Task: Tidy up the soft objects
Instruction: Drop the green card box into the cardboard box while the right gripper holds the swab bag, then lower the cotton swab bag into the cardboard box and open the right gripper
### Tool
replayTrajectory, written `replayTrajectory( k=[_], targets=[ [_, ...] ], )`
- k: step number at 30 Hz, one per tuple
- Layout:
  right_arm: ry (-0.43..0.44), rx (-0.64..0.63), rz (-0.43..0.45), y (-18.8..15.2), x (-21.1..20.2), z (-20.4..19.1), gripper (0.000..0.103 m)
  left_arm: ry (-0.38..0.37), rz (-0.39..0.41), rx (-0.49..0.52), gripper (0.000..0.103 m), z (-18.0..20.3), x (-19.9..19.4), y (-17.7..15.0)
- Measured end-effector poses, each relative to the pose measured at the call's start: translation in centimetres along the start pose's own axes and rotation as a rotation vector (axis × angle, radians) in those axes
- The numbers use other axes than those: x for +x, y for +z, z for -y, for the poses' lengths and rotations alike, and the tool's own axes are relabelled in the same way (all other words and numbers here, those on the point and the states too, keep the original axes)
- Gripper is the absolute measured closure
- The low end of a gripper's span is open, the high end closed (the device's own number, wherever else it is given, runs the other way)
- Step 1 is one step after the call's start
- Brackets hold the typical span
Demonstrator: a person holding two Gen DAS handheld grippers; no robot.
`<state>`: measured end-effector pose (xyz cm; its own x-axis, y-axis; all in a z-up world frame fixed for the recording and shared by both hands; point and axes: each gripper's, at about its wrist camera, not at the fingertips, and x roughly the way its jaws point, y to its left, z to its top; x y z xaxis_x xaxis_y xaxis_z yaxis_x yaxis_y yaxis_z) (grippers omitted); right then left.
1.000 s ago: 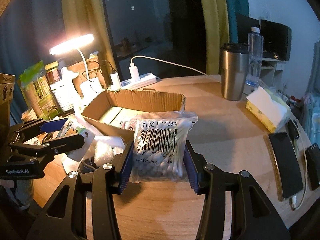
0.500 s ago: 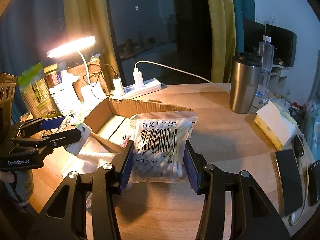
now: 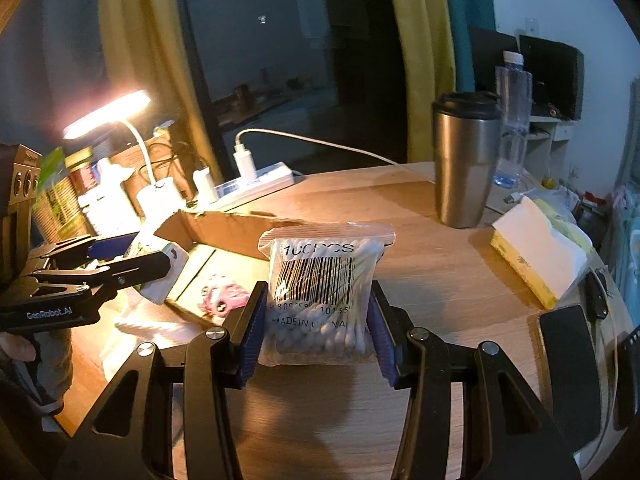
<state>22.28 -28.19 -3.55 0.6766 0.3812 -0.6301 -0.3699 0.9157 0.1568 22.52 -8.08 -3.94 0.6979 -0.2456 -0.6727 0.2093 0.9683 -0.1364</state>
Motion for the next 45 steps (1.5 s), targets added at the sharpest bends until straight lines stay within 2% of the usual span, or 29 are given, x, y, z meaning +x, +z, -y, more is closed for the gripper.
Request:
replayTrajectory(
  k=[9,21,25,26,28,29,34,45],
  targets=[
    [-0.002,0.058,-0.011,-0.8,0.4,4.3,0.053,-0.003,-0.040,-0.009,0.036,2.4,4.2,1.3],
    [-0.033,0.091,-0.023,-1.3,0.3,7.4,0.053,-0.014,-0.107,-0.054,0.035,3.8,10.5,2.7],
    [-0.046,0.100,-0.022,-1.3,0.1,8.1,0.053,-0.011,-0.133,-0.038,0.033,4.2,12.0,3.0],
    [-0.045,0.105,-0.022,-1.3,0.1,8.2,0.053,-0.010,-0.135,-0.036,0.031,4.3,12.1,2.9],
    [-0.048,0.106,-0.021,-1.2,0.1,8.1,0.053,0.009,-0.134,-0.031,0.020,4.5,12.2,2.9],
    [-0.048,0.106,-0.021,-1.1,0.1,8.1,0.053,0.012,-0.133,-0.032,0.019,4.4,12.1,2.9],
    [-0.047,0.090,-0.025,-0.8,0.1,6.9,0.053,-0.007,-0.118,-0.048,0.019,3.5,11.1,2.9],
    [-0.046,0.023,-0.004,0.6,-0.2,2.6,0.053,-0.004,-0.031,-0.100,0.019,-0.7,5.3,1.9]
  ],
)
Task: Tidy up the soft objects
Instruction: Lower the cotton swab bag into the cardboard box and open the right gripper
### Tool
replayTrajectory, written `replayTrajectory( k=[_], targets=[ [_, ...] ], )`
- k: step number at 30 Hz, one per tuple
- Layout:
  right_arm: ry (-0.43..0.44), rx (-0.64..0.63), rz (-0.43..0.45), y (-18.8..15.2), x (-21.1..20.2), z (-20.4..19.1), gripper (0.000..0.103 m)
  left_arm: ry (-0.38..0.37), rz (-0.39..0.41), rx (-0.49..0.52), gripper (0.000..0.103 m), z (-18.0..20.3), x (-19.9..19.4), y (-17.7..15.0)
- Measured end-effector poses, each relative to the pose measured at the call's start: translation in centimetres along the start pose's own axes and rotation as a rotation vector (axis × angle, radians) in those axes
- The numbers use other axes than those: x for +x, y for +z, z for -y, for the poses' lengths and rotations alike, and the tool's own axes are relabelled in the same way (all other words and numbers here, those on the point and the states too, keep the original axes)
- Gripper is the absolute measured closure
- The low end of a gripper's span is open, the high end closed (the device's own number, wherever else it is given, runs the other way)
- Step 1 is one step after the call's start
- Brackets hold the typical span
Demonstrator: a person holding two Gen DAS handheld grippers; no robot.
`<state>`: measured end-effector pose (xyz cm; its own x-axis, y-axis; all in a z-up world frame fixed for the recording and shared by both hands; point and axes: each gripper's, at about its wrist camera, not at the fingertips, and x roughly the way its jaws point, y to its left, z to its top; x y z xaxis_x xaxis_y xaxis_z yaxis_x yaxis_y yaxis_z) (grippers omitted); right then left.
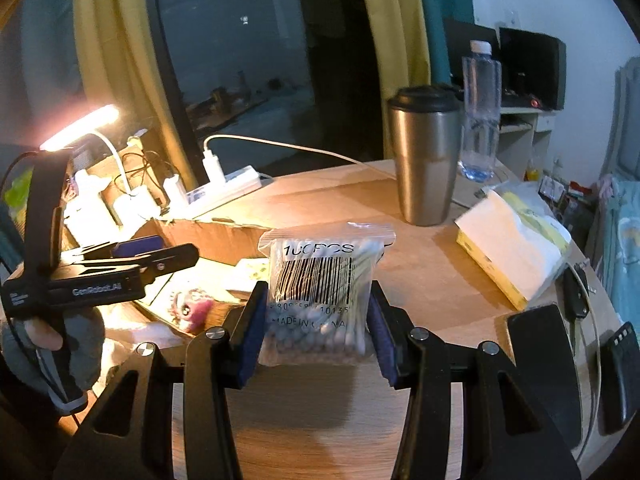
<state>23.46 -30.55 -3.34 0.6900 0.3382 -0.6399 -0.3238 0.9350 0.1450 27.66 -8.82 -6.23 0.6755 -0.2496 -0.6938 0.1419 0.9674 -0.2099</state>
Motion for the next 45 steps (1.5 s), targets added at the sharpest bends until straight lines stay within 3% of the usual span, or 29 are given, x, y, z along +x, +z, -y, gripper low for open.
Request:
replayTrajectory(
  k=[7,12,22,26,29,37,41,45],
  targets=[
    [0.019,-0.055,0.004,0.5,0.3,-4.3,0.053,-0.046,0.052,-0.054,0.019,-4.2,-4.1,-1.4],
    [0.031,-0.086,-0.010,0.6,1.0,-7.0,0.053,-0.033,0.083,-0.078,0.019,-6.6,-6.0,-2.1],
    [0.027,-0.111,-0.033,1.4,3.9,-10.7,0.053,0.096,0.143,-0.066,0.019,-10.8,-8.1,-3.0],
    [0.033,-0.114,-0.049,1.6,5.1,-11.9,0.053,0.109,0.068,-0.126,0.019,-13.3,-7.6,-3.3],
    [0.038,-0.120,-0.070,1.8,6.5,-12.8,0.053,0.166,0.075,-0.096,0.019,-13.9,-7.9,-3.8],
    [0.036,-0.116,-0.108,2.3,9.0,-14.2,0.051,0.119,0.087,-0.147,0.019,-16.0,-8.5,-4.4],
    [0.032,-0.120,-0.111,2.4,9.4,-14.5,0.034,0.100,0.091,-0.150,0.019,-16.2,-8.8,-4.6],
    [0.030,-0.120,-0.103,2.3,8.9,-14.7,0.034,0.086,0.097,-0.154,0.019,-16.1,-9.4,-4.7]
  ],
)
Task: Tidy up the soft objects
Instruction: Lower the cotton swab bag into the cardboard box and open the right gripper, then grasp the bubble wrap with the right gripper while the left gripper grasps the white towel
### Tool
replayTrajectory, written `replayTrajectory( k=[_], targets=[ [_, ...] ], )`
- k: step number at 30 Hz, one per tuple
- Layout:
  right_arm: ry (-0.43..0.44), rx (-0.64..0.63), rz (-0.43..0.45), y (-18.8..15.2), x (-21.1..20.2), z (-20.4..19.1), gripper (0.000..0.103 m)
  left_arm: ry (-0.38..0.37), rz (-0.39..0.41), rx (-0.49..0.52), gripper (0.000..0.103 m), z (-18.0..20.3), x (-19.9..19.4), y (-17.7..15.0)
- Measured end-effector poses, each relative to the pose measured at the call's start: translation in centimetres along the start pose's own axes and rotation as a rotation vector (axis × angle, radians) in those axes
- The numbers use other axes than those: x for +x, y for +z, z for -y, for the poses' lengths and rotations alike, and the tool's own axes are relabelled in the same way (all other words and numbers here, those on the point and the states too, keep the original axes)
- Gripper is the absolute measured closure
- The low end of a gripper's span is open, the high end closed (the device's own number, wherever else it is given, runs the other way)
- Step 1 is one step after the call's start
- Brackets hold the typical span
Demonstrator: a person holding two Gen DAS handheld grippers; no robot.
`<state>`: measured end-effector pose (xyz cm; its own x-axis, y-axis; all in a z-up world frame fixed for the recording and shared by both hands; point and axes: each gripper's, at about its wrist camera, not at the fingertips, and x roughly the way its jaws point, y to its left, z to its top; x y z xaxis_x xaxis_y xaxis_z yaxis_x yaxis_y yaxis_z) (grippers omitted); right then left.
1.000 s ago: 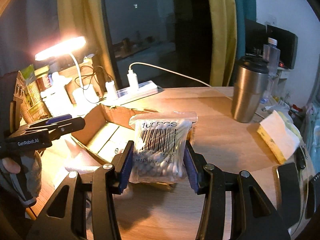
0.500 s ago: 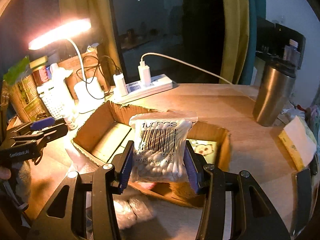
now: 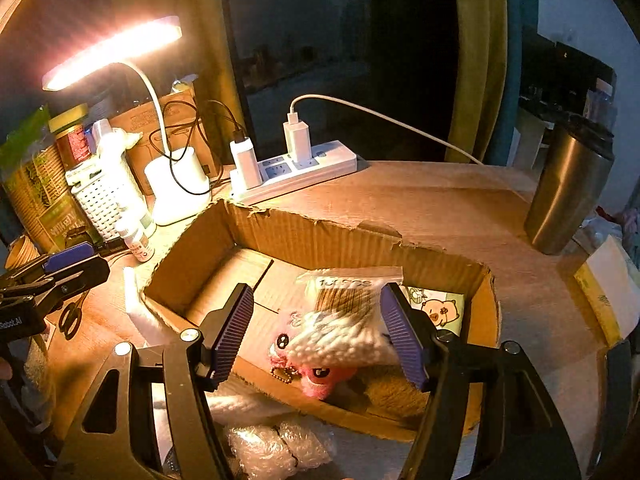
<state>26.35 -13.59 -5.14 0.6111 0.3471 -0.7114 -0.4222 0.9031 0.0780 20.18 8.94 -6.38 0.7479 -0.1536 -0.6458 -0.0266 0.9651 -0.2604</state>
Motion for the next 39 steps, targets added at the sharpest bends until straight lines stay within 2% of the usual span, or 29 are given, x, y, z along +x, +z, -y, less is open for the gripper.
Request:
replayTrajectory(
  k=[21,39],
  targets=[
    [0.003,-0.014,0.029,-4.2,-5.4,-0.9,0.034,-0.045,0.016,0.041,0.019,2.7,-2.8,-2.9],
    [0.050,-0.020,-0.061,-7.9,-3.5,-2.2,0.034,-0.055,-0.037,0.060,0.019,3.3,-2.1,-5.7]
  ],
)
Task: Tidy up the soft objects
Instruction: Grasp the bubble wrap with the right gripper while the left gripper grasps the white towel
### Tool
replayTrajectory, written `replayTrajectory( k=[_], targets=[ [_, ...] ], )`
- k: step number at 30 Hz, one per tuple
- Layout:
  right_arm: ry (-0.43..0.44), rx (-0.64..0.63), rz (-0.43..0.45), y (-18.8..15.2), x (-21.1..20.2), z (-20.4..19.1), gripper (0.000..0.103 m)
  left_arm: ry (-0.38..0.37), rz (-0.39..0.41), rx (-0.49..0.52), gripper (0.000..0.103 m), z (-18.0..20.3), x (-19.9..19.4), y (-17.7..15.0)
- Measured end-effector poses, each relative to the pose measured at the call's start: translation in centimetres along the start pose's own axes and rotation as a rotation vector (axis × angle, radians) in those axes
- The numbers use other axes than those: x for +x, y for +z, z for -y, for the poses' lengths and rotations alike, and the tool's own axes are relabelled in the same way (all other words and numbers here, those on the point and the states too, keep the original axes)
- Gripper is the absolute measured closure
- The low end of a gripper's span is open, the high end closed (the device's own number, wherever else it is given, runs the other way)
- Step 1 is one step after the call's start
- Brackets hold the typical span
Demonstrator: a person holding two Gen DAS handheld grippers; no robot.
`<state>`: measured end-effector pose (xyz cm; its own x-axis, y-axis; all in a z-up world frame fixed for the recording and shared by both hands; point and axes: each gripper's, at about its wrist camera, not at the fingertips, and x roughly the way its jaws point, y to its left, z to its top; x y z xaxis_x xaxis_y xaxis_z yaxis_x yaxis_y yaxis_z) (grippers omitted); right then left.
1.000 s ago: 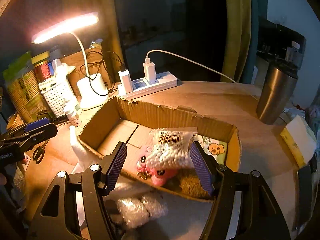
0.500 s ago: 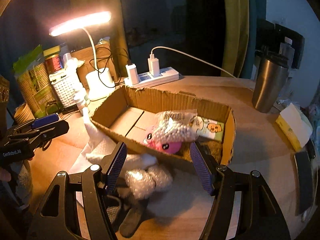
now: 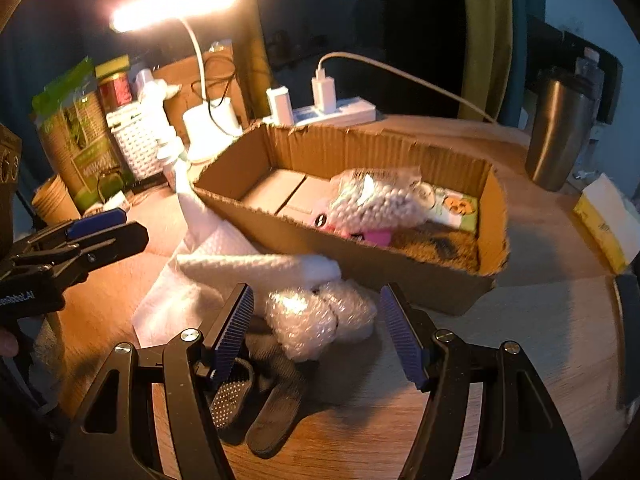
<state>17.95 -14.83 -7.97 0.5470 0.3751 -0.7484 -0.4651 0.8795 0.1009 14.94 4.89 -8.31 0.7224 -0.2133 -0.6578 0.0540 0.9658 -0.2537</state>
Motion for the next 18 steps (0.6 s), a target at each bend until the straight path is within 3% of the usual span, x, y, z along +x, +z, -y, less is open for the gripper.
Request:
replayTrajectory(
  k=[6,18],
  targets=[
    [0.022,-0.025,0.011,0.1,0.2,-1.0,0.034,0.007,-0.027,-0.006,0.019,-0.5,0.5,-0.7],
    [-0.028,-0.049,-0.062,-0.6,2.6,-1.0,0.034,-0.027,-0.030,0.029,0.019,0.4,0.9,-0.6]
  ],
)
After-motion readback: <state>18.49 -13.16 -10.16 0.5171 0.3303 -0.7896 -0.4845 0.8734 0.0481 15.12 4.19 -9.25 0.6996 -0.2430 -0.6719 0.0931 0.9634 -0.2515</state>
